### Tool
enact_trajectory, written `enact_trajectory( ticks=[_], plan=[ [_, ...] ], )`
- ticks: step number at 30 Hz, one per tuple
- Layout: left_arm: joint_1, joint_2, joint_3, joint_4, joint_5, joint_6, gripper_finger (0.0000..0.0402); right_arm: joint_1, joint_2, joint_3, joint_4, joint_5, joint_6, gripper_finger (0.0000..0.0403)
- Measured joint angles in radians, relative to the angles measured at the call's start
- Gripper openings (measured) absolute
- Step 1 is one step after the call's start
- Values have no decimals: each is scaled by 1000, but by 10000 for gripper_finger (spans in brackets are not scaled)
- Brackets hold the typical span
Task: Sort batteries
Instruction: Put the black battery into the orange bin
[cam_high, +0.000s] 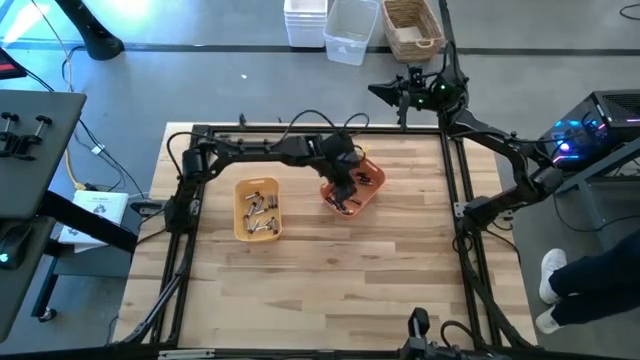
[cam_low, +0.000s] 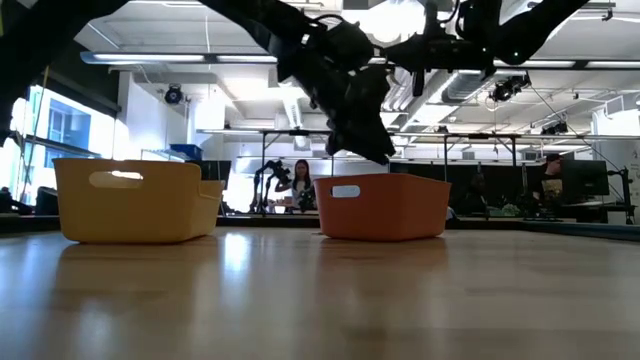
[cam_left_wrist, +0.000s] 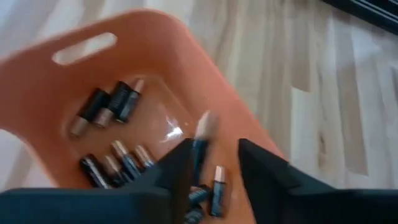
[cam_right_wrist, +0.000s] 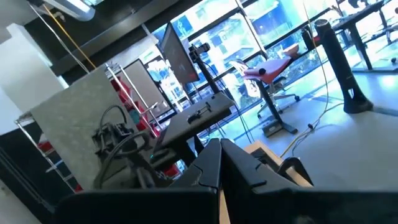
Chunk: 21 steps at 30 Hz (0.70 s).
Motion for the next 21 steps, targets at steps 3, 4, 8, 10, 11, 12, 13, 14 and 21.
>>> enact_trajectory(
  ticks=[3,4,8,10,11,12,13,14,21],
  plan=[
    [-16,-12,2,-37,-13,-7,170,0,-14,0,9,2,-21,0],
    [-16,-18,2,-59,-33,-8,185,-1,-19,0,10,-1,-33,0],
    [35,-90,1,-269,-346,-95,225,-3,-39,0,7,-23,-62,0],
    [102,-143,2,-421,-521,-170,230,-3,-46,0,9,-42,-64,0],
    [144,-168,0,-484,-590,-209,231,-3,-46,0,9,-49,-67,0],
    [188,-195,-16,-525,-647,-238,232,-3,-46,0,7,-58,-71,0],
    [240,-220,-41,-554,-684,-251,232,-1,-45,0,0,-67,-80,0],
    [299,-237,-70,-570,-692,-254,233,0,-45,0,-8,-67,-89,0],
    [734,-185,-251,-537,-548,-427,233,2,-45,0,-26,-70,-38,0]
  ],
)
